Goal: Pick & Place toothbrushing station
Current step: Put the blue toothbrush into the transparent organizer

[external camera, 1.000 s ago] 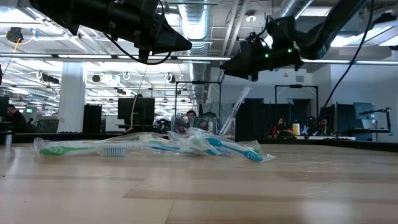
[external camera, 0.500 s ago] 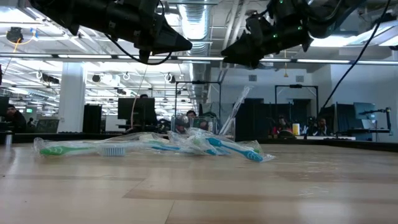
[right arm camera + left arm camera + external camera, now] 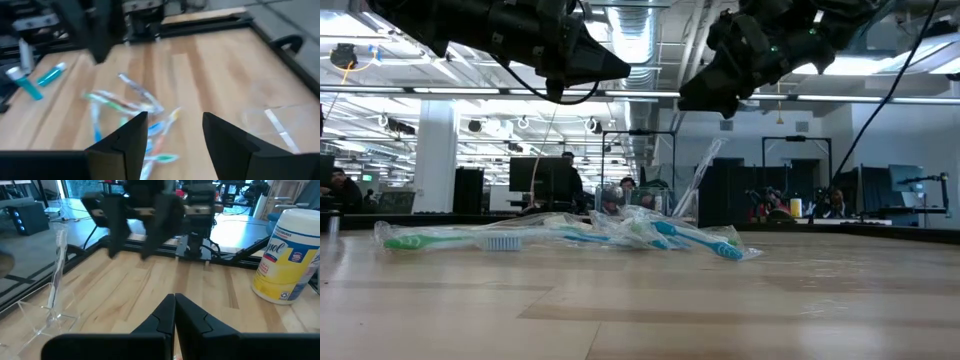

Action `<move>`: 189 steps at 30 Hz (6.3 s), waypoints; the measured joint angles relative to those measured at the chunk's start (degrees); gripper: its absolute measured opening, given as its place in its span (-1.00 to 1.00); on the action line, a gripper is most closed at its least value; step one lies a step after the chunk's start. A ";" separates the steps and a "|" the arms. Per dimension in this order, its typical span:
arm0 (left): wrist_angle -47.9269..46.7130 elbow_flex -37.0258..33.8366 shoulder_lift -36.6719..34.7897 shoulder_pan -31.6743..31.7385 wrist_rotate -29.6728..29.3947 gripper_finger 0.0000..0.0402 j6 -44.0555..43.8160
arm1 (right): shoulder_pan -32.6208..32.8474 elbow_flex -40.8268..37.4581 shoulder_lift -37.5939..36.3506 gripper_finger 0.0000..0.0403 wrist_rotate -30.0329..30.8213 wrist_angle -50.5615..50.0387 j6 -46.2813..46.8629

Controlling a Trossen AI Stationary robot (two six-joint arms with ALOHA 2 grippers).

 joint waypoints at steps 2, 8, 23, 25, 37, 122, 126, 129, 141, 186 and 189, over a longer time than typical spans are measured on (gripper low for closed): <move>0.00 0.00 0.00 0.00 0.00 -0.99 -1.40 | 1.37 0.00 0.00 -0.16 -0.01 -0.40 0.52; -0.02 0.00 0.00 0.00 2.89 -0.99 -3.91 | 5.60 0.00 0.00 -0.22 0.01 -2.28 0.74; -0.04 0.00 0.00 -1.97 5.33 -0.99 -4.13 | 14.11 -0.31 0.00 -0.35 5.56 -6.83 8.00; -0.04 0.00 0.00 -1.97 5.33 -0.99 -4.13 | 14.70 -0.73 0.01 -0.36 6.12 -6.85 9.05; -0.04 0.00 0.00 -1.97 5.33 -0.99 -4.13 | 16.88 -1.98 9.45 -0.36 7.73 -2.71 12.69; -0.87 0.00 0.00 -1.92 5.32 -0.99 -5.61 | 13.07 3.48 26.34 -0.37 5.00 5.18 18.40; -0.87 0.00 0.00 -1.92 5.33 -0.99 -5.61 | 13.57 3.48 26.34 -0.37 5.14 5.57 18.65; -0.88 0.00 0.00 -1.92 5.33 -0.99 -5.61 | 13.78 3.56 27.73 -0.37 4.78 6.37 18.72; -0.96 0.00 0.00 -1.97 5.33 -0.99 -5.61 | 13.98 7.53 31.58 -0.47 4.42 5.52 19.67; -0.44 0.00 0.00 -1.92 5.33 -0.99 -5.61 | 14.15 9.01 11.62 -1.00 12.47 -6.15 10.52; -0.12 0.01 0.00 -1.92 5.32 -0.99 -5.61 | 13.80 8.98 10.11 -1.00 14.01 -7.21 10.49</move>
